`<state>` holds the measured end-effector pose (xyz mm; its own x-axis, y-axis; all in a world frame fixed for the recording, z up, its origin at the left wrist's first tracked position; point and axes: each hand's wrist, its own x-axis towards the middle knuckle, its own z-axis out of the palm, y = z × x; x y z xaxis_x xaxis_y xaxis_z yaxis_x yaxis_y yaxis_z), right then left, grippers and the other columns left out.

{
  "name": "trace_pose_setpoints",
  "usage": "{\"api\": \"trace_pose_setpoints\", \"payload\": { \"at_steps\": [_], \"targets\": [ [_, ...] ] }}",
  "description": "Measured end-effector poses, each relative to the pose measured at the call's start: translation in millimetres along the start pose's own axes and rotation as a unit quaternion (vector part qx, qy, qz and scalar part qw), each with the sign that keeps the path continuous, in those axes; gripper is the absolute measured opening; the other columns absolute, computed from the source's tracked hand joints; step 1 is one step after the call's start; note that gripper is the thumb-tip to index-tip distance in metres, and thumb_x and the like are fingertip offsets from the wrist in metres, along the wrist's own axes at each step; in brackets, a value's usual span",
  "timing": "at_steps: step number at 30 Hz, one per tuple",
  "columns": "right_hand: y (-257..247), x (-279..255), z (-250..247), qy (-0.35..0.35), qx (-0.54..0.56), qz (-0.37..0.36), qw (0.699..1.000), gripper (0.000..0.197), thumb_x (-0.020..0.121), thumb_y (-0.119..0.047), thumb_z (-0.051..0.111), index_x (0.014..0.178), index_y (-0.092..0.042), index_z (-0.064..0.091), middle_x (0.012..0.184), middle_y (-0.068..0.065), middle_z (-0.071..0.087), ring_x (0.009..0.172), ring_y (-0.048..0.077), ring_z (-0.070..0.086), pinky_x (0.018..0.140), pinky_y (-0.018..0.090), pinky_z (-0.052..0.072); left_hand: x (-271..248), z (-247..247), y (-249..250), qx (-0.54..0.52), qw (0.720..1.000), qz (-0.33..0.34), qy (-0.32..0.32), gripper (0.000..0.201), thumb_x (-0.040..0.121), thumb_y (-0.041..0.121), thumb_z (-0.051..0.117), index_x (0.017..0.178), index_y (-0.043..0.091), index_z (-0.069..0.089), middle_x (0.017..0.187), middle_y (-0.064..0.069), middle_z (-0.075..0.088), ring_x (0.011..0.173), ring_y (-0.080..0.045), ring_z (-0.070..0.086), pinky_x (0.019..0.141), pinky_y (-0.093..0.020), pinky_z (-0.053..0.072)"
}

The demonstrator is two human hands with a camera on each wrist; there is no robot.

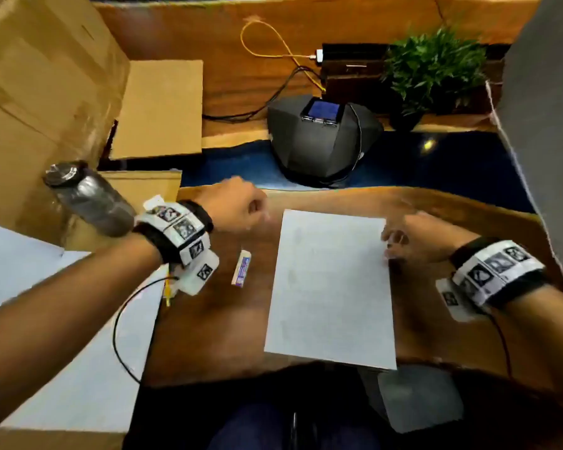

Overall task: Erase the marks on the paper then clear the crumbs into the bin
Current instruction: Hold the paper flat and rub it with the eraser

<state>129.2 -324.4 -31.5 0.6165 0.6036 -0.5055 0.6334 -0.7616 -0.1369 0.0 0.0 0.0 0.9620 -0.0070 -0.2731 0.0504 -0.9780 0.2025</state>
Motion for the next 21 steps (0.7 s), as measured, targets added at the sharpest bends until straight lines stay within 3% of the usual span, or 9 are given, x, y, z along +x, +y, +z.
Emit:
{"api": "trace_pose_setpoints", "payload": {
  "at_steps": [1,4,8,13,16,18,21],
  "targets": [
    [1,10,3,0.004,-0.027,0.001,1.000,0.033,0.091,-0.040,0.069,0.120,-0.024,0.065,0.115,-0.003,0.069,0.097,0.015,0.059,0.082,0.025,0.043,15,1,-10,0.014,1.000,0.017,0.011,0.012,0.090,0.036,0.064,0.084,0.026,0.068,0.082,0.004,0.068,0.078,-0.019,0.062,0.067,-0.031,0.048],
    [2,22,0,0.026,-0.097,0.024,0.995,0.035,0.091,-0.042,0.067,0.121,-0.025,0.068,0.119,0.000,0.068,0.108,0.022,0.060,0.084,0.025,0.040,39,-9,-28,0.091,0.996,-0.014,-0.004,0.021,0.093,0.034,0.062,0.094,0.016,0.073,0.095,-0.003,0.072,0.081,-0.023,0.061,0.071,-0.033,0.049],
    [4,25,18,0.040,-0.133,0.048,0.989,0.031,0.091,-0.042,0.067,0.116,-0.026,0.071,0.112,-0.001,0.070,0.096,0.019,0.058,0.082,0.027,0.044,46,26,-52,0.194,0.974,-0.076,-0.092,0.047,0.098,0.047,0.050,0.108,0.006,0.072,0.106,-0.013,0.069,0.094,-0.032,0.063,0.081,-0.038,0.051],
    [2,9,33,0.074,-0.077,0.081,0.991,0.033,0.095,-0.032,0.063,0.128,-0.023,0.064,0.126,0.002,0.065,0.113,0.025,0.059,0.093,0.033,0.046,31,53,-60,0.188,0.968,-0.139,-0.089,0.053,0.101,0.048,0.042,0.124,0.004,0.061,0.127,-0.014,0.060,0.117,-0.031,0.055,0.095,-0.034,0.043],
    [-1,4,40,0.102,-0.058,0.104,0.988,0.042,0.095,-0.033,0.064,0.136,-0.028,0.058,0.137,0.003,0.059,0.122,0.028,0.055,0.101,0.038,0.043,15,59,-54,0.177,0.968,-0.157,-0.084,0.050,0.100,0.046,0.046,0.128,0.007,0.059,0.132,-0.013,0.059,0.120,-0.030,0.054,0.101,-0.036,0.042],
    [-5,3,45,0.107,-0.040,0.121,0.986,0.048,0.094,-0.034,0.065,0.141,-0.028,0.054,0.143,0.004,0.055,0.127,0.030,0.053,0.104,0.040,0.042,7,62,-52,0.178,0.970,-0.143,-0.087,0.048,0.095,0.047,0.049,0.123,0.010,0.061,0.132,-0.012,0.059,0.119,-0.030,0.054,0.101,-0.037,0.043],
    [-8,3,53,0.115,-0.030,0.141,0.983,0.050,0.092,-0.034,0.067,0.141,-0.025,0.055,0.139,0.007,0.058,0.122,0.032,0.056,0.102,0.041,0.047,9,72,-58,0.180,0.970,-0.130,-0.096,0.043,0.076,0.050,0.045,0.097,0.018,0.065,0.116,-0.008,0.066,0.101,-0.028,0.060,0.089,-0.037,0.051]
  ]
}}
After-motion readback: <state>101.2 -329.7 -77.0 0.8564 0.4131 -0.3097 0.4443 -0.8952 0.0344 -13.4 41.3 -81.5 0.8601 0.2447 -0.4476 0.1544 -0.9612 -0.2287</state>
